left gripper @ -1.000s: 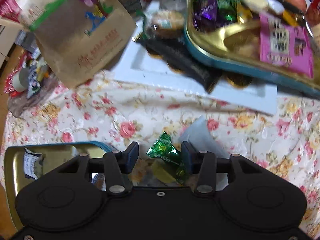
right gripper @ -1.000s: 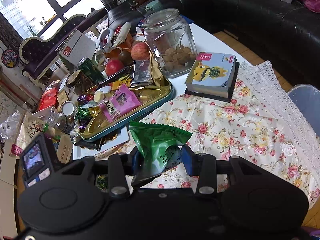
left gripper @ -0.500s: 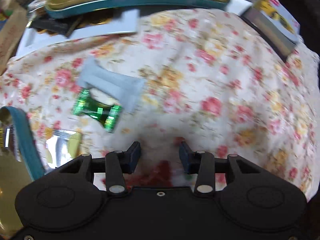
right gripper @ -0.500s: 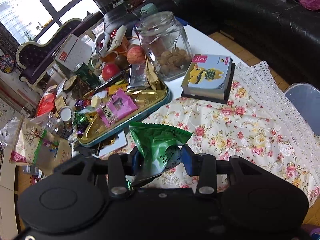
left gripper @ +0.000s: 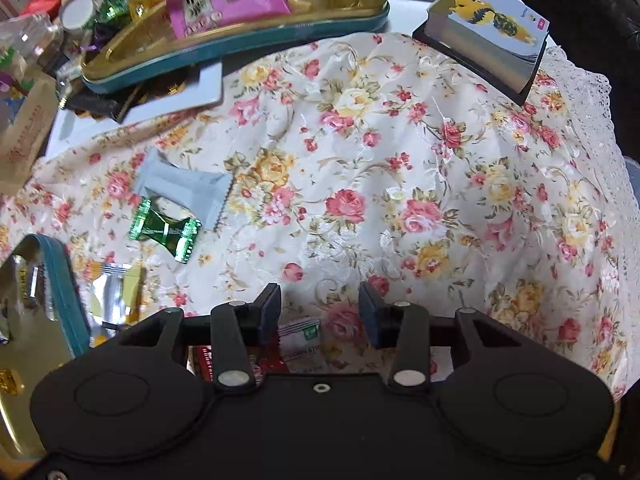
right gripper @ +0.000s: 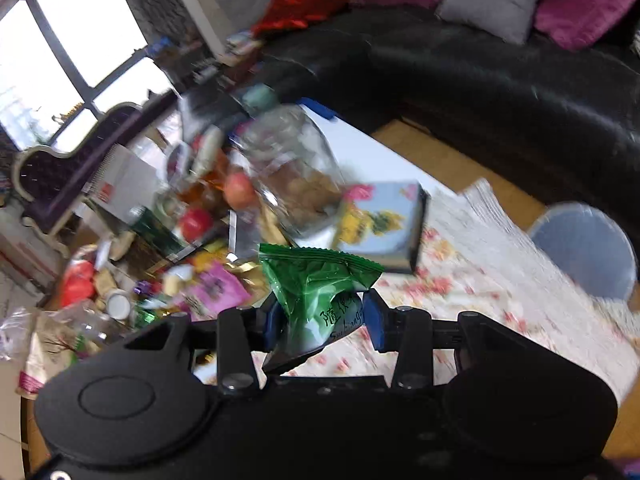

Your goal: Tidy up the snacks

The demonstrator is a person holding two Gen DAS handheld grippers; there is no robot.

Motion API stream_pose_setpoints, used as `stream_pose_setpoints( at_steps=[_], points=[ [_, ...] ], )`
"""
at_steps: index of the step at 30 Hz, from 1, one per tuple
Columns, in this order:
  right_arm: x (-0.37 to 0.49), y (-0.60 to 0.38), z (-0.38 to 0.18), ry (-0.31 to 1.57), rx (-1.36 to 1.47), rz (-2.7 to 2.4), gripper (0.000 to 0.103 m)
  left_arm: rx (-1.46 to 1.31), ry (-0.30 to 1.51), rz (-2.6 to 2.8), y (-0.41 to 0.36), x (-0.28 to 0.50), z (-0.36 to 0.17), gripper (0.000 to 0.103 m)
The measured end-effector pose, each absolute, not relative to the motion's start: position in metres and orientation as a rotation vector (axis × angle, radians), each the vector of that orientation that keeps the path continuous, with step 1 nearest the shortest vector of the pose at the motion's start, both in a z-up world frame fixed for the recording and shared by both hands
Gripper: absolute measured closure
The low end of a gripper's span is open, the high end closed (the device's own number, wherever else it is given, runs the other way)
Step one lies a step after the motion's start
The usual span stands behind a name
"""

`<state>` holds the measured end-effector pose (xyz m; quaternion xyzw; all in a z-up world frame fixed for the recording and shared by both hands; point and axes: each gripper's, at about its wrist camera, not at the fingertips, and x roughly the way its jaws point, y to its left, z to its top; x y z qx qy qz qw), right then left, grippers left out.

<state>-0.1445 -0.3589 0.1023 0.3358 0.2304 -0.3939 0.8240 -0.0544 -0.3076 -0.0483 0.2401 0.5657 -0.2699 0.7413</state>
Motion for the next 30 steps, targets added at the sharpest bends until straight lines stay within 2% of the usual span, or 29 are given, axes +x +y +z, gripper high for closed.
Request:
stream_pose_setpoints(
  at_steps=[5,11,17,25,30],
  points=[
    [-0.143,-0.354,0.104,0.442,0.692,-0.858,0.06,0.484,1.173,-0.545,-0.293,-0.025,-0.039,0.053],
    [-0.144,-0.358,0.093,0.498,0.746,-0.841,0.06,0.427,1.138,-0.528,-0.282,0.023,-0.037,0.052],
    [-0.138,-0.35,0.086,0.544,0.751,-0.796,0.06,0.294,1.214,-0.443,-0.266,0.069,-0.046,0.052],
    [-0.131,-0.344,0.082,0.573,0.742,-0.762,0.06,0.19,1.356,-0.352,-0.265,0.092,-0.078,0.051],
    [-0.127,-0.342,0.076,0.606,0.728,-0.743,0.06,0.181,1.355,-0.319,-0.271,0.097,-0.09,0.047]
  ],
)
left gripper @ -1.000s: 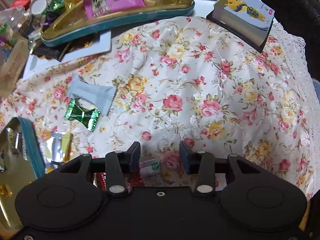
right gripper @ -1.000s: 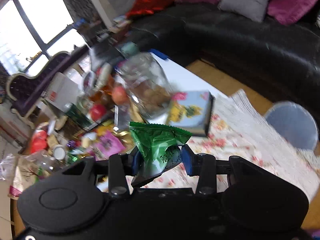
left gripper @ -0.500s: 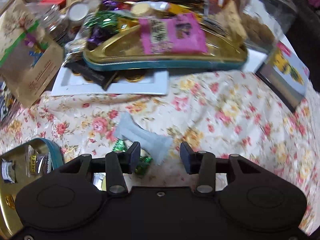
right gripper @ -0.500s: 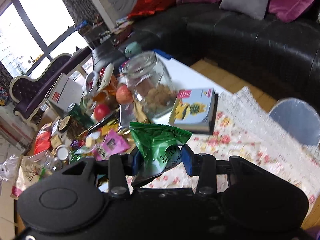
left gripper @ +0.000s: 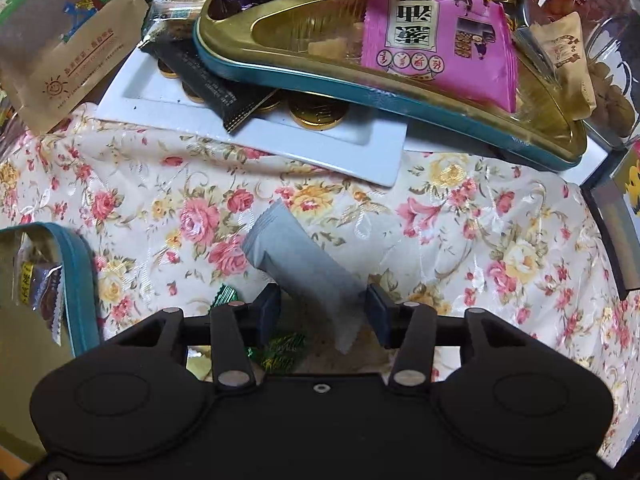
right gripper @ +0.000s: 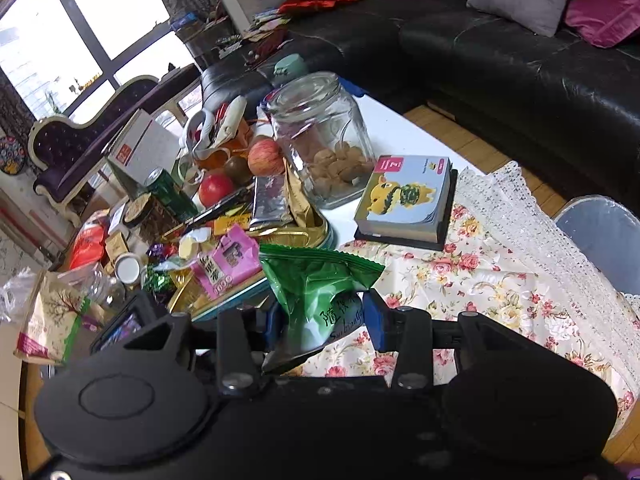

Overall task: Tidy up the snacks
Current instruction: 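Grasp the white wrapped bar with the left tool while the right tool holds the green packet, then carry the white bar into the gold tray and release it while the right tool carries the green packet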

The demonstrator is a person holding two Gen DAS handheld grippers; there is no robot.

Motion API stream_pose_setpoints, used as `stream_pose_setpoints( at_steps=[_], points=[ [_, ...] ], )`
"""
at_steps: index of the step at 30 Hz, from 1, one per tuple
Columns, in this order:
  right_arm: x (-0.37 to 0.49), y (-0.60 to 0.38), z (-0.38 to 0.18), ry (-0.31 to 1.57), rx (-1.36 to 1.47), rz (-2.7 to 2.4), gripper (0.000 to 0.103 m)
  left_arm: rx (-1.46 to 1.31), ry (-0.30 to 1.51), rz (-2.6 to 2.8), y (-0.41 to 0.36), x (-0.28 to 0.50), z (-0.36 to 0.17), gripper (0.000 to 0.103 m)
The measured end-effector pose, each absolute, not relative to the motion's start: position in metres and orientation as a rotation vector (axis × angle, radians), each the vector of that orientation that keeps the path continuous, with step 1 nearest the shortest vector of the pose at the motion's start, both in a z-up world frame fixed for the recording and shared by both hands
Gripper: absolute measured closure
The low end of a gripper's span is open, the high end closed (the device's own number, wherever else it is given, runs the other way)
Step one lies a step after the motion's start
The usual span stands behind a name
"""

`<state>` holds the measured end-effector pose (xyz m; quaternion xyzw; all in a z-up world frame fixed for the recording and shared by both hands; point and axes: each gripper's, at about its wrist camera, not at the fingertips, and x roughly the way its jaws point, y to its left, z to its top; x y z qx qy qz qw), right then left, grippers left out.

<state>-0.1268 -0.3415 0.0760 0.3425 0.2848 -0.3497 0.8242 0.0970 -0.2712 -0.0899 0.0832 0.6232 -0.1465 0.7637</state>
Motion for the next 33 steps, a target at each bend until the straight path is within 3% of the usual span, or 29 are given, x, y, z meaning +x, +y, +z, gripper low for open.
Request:
stream_pose_setpoints(
  at_steps=[9,10,11,13,24,33],
  points=[
    [-0.119,-0.339,0.071,0.641,0.709,-0.73,0.06,0.197,1.336,-0.316,-0.284,0.107,-0.092,0.048],
    [-0.119,-0.339,0.071,0.645,0.706,-0.727,0.06,0.201,1.339,-0.315,-0.284,0.108,-0.092,0.051],
    [-0.119,-0.339,0.071,0.648,0.703,-0.725,0.06,0.211,1.332,-0.312,-0.288,0.108,-0.084,0.062],
    [-0.118,-0.338,0.07,0.657,0.702,-0.721,0.06,0.217,1.33,-0.321,-0.291,0.108,-0.08,0.068],
    [-0.115,-0.341,0.056,0.757,0.758,-0.679,0.06,0.213,1.291,-0.38,-0.261,0.098,-0.008,0.069],
    [-0.109,-0.32,0.062,0.761,0.729,-0.623,0.06,0.243,1.168,-0.355,-0.172,0.084,0.063,0.069]
  ],
)
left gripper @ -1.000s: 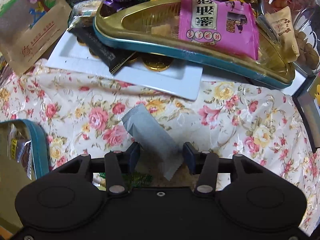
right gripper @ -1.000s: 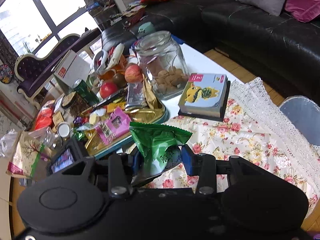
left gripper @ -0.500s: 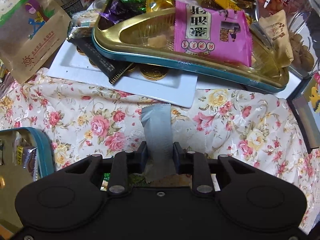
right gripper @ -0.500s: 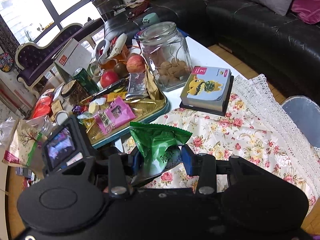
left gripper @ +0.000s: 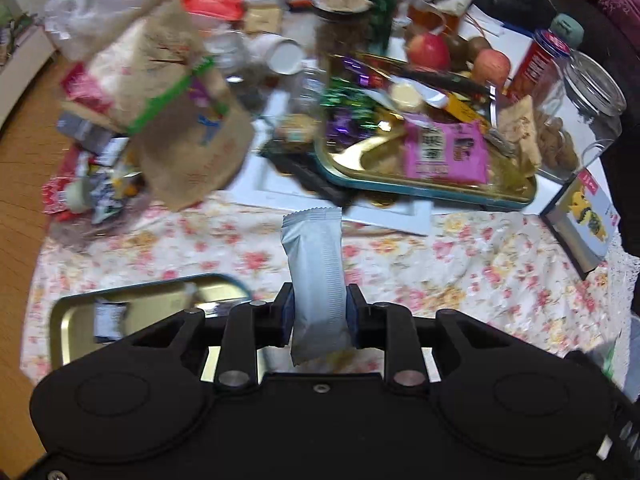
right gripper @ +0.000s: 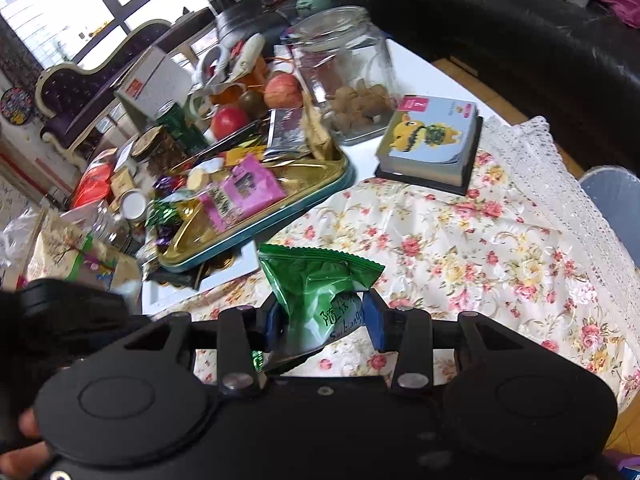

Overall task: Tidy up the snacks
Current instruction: 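Carry the white bar into the gold tray and release it while the right tool carries the green packet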

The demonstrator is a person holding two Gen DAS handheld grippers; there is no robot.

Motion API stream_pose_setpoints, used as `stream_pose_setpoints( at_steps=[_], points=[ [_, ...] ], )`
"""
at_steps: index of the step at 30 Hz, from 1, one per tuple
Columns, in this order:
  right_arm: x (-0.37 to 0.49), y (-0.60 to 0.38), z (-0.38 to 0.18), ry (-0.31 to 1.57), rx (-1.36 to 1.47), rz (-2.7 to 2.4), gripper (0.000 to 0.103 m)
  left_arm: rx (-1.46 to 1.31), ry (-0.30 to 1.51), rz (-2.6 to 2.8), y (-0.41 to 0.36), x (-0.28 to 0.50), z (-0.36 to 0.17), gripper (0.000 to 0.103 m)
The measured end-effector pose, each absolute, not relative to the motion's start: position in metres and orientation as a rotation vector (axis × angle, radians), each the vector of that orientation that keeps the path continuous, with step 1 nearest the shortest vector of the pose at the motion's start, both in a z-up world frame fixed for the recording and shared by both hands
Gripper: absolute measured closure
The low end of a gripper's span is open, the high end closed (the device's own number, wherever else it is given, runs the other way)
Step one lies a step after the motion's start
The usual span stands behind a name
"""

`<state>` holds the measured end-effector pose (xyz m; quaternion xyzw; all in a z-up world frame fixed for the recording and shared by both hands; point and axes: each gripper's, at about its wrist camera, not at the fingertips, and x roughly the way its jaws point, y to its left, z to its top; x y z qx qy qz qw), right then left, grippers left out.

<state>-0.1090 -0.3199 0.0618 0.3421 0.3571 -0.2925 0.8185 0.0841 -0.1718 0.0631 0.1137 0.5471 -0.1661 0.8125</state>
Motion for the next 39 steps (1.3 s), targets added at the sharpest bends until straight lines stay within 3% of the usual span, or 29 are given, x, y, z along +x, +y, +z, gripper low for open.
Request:
stream_pose_setpoints(
  at_steps=[13,19,28,39],
  points=[
    [-0.051,-0.221,0.069,0.823,0.532,-0.387,0.06,0.212,1.201,-0.125,-0.004,0.117,0.055,0.069],
    [-0.019,-0.163,0.061,0.884,0.457,-0.245,0.06,0.068,1.345,-0.149,0.045,0.137,0.034,0.069],
    [0.004,-0.096,0.038,1.0,0.373,-0.077,0.06,0.171,1.358,-0.102,0.057,0.137,0.014,0.068],
    [0.01,-0.075,0.04,0.993,0.363,-0.036,0.06,0.196,1.369,-0.13,0.051,0.132,0.007,0.067]
  ],
)
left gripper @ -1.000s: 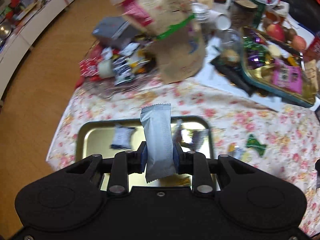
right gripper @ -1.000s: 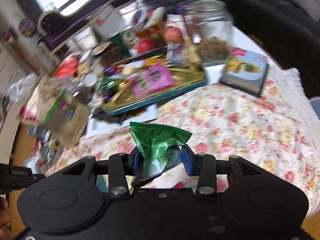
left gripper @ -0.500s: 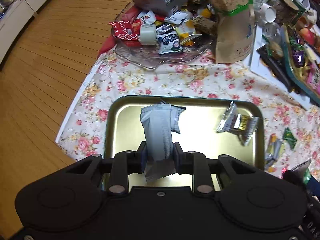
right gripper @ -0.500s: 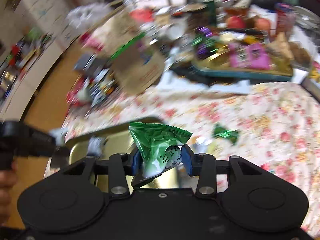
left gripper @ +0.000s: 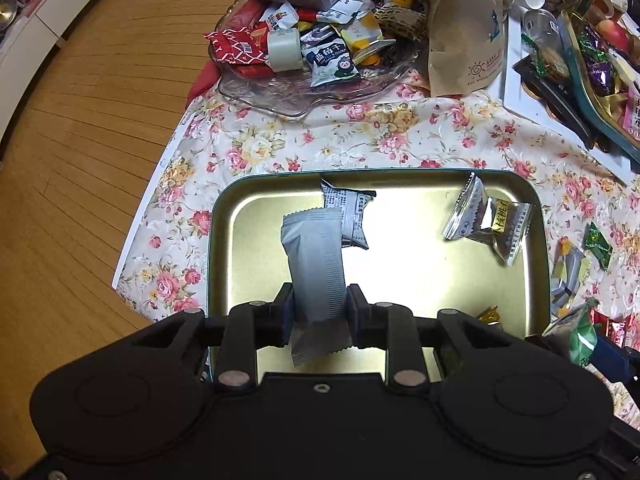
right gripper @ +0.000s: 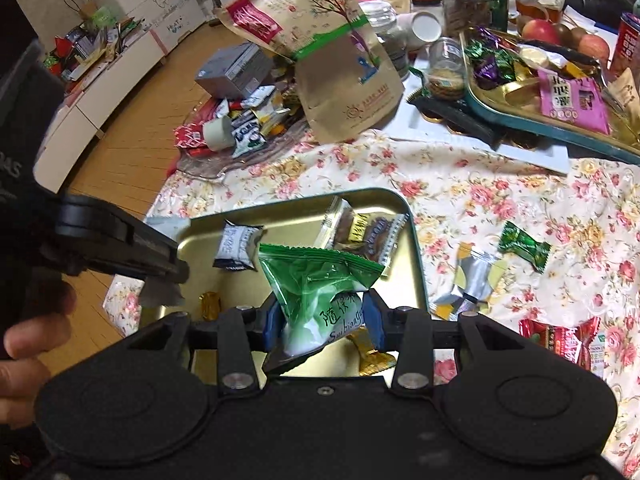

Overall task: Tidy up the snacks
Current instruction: 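Carry the white bar into the gold tray and release it while the right tool carries the green packet, then open the right tool to drop the green packet into the tray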

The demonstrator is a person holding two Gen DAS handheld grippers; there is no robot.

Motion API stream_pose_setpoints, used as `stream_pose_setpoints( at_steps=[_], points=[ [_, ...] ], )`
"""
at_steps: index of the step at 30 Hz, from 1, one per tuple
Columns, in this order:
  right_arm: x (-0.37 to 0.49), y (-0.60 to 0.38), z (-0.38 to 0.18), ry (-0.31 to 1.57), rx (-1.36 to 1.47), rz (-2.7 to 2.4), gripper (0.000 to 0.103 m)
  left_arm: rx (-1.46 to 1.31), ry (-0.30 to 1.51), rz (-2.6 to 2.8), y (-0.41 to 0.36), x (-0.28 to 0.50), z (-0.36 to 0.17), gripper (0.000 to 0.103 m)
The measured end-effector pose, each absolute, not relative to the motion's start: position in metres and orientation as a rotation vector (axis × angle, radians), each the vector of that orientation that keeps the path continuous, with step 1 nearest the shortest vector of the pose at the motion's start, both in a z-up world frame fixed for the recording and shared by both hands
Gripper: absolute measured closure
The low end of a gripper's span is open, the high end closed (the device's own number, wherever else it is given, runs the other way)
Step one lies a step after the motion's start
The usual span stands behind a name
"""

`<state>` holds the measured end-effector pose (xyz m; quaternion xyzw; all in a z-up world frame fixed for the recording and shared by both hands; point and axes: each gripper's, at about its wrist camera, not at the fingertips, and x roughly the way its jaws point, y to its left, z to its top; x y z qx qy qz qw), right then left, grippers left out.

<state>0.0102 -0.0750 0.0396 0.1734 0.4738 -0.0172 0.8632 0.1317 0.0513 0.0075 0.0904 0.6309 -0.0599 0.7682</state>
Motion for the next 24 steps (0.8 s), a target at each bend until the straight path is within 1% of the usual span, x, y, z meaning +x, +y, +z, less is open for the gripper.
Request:
stream_pose_setpoints(
  at_steps=[2,4,10,24],
  points=[
    [0.011,-0.074,0.042,0.982,0.367,-0.025,0.06,0.19,1.364,-0.123,0.052,0.132,0.008,0.066],
    [0.012,-0.073,0.044,0.972,0.365,-0.013,0.06,0.186,1.346,-0.114,0.053,0.132,0.01,0.061],
    [0.013,-0.068,0.048,0.961,0.388,0.031,0.057,0.158,1.336,-0.104,0.056,0.133,0.013,0.061],
    [0.013,-0.065,0.047,0.972,0.383,0.053,0.055,0.143,1.353,-0.105,0.054,0.133,0.012,0.061]
  ],
)
